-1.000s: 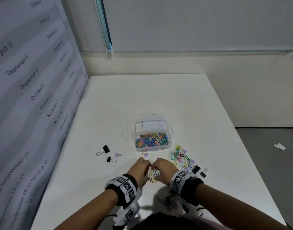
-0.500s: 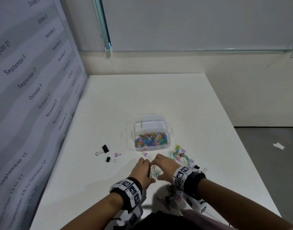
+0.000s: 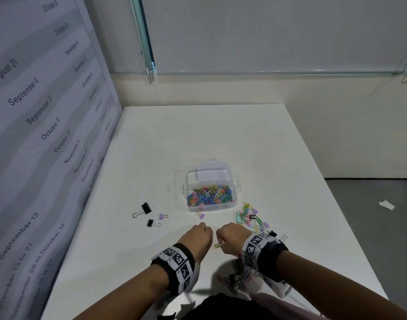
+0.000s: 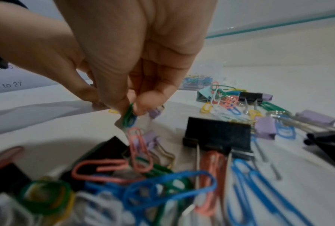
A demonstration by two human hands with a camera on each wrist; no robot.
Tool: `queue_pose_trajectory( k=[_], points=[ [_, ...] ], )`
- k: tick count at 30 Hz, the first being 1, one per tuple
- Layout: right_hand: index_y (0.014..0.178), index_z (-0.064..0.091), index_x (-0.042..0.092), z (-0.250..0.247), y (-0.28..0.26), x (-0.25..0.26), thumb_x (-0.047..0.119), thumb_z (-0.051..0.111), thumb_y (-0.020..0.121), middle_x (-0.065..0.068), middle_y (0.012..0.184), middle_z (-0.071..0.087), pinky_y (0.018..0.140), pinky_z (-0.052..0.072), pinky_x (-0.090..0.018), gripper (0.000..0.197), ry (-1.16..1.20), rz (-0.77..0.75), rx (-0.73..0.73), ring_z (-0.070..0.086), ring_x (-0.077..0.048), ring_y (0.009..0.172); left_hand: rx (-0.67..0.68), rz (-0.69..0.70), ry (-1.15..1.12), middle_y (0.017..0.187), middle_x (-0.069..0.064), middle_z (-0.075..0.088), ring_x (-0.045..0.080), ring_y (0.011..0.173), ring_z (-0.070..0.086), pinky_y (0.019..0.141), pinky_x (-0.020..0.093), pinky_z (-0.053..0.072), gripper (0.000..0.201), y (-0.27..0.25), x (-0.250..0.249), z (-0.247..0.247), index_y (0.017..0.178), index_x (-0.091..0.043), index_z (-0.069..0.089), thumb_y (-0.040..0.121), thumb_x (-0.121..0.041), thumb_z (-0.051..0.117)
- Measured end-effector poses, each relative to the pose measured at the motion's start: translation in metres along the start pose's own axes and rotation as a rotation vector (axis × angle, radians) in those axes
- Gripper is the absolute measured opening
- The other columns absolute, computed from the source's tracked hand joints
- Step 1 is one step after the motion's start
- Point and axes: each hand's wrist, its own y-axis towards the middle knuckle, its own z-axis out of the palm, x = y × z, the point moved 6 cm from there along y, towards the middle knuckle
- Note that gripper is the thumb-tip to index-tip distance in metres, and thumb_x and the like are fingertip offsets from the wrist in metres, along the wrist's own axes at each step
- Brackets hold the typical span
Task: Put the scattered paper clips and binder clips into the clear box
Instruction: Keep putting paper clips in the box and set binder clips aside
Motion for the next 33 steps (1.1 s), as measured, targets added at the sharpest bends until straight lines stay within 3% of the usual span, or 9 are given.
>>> queue_pose_trajectory(
  k=[4,8,13,16,19,24,28,30,33],
  points=[
    [0.097,0.062,0.006,-0.003,-0.001,-0.004,0.008,0.057,0.076,-0.018,0.104,0.065,0.070,0.041,-0.032,0.022,-0.008,0.030,0.024,0.059,-0.035,0.097,0.036,0.018,0.052,0.114,0.023,0.053,0.038,0.101,0.056,0.082,0.045,0.043,0.023,0.002,0.002,-0.008,0.110,0.002,0.051,0.091,-0.004,0.039],
    [0.080,0.058,0.012,-0.004,-0.002,-0.007,0.007,0.063,0.072,-0.014,0.094,0.066,0.067,0.042,-0.030,0.010,0.030,0.057,0.041,0.053,-0.024,0.079,0.113,0.009,-0.098,0.115,0.021,0.056,0.038,0.103,0.057,0.087,0.041,0.045,0.024,0.003,0.011,-0.018,0.106,0.000,0.057,0.082,-0.001,0.054],
    [0.059,0.049,0.021,-0.018,-0.001,-0.011,0.005,0.064,0.070,-0.009,0.088,0.070,0.068,0.049,-0.026,0.024,0.101,0.065,-0.002,0.054,-0.016,0.074,0.063,-0.035,-0.384,0.085,0.002,0.058,0.023,0.083,0.058,0.071,0.026,0.042,0.013,0.002,0.022,-0.043,0.076,-0.016,0.055,0.072,-0.008,0.064],
    [0.061,0.056,0.020,-0.048,0.001,-0.020,0.003,0.065,0.069,0.000,0.076,0.065,0.063,0.050,-0.021,0.021,0.211,0.094,-0.101,0.058,-0.013,0.072,-0.050,-0.058,-0.523,0.083,0.000,0.057,0.017,0.076,0.053,0.071,0.024,0.042,0.019,0.008,0.033,-0.072,0.072,-0.019,0.051,0.073,-0.008,0.066],
    [0.074,0.063,0.016,-0.089,0.004,-0.028,0.005,0.061,0.075,-0.002,0.081,0.066,0.075,0.053,-0.026,0.011,0.265,0.076,-0.257,0.057,-0.013,0.076,-0.195,-0.053,-0.579,0.086,0.003,0.058,0.019,0.076,0.053,0.073,0.026,0.044,0.014,0.018,0.041,-0.108,0.080,-0.017,0.057,0.079,-0.004,0.062],
    [0.096,0.064,0.009,-0.127,0.006,-0.039,0.011,0.058,0.084,-0.006,0.093,0.065,0.068,0.045,-0.027,0.013,0.366,0.071,-0.484,0.052,-0.016,0.071,-0.350,-0.116,-0.583,0.110,0.012,0.067,0.026,0.101,0.062,0.086,0.025,0.045,0.021,0.036,0.053,-0.140,0.104,-0.005,0.066,0.089,0.000,0.051],
    [0.102,0.062,0.011,-0.114,0.000,-0.042,0.012,0.066,0.080,-0.005,0.101,0.061,0.074,0.041,-0.025,0.023,0.384,0.073,-0.447,0.049,-0.015,0.074,-0.321,-0.173,-0.596,0.128,0.011,0.060,0.026,0.119,0.056,0.102,0.029,0.041,0.032,0.039,0.054,-0.131,0.119,-0.009,0.061,0.094,-0.001,0.043],
    [0.101,0.062,0.014,-0.096,-0.008,-0.044,0.009,0.066,0.078,-0.004,0.103,0.064,0.072,0.042,-0.020,0.024,0.349,0.065,-0.390,0.051,-0.012,0.074,-0.312,-0.134,-0.568,0.129,0.010,0.059,0.026,0.119,0.055,0.102,0.029,0.040,0.031,0.034,0.045,-0.128,0.121,-0.010,0.060,0.094,-0.005,0.045],
    [0.098,0.064,0.017,-0.061,-0.026,-0.051,0.009,0.066,0.076,0.003,0.093,0.064,0.062,0.036,-0.006,0.024,0.308,0.054,-0.229,0.051,-0.003,0.072,-0.244,-0.022,-0.561,0.116,0.011,0.063,0.026,0.105,0.059,0.093,0.031,0.047,0.022,0.024,0.025,-0.116,0.108,-0.009,0.065,0.090,-0.007,0.051]
  ],
)
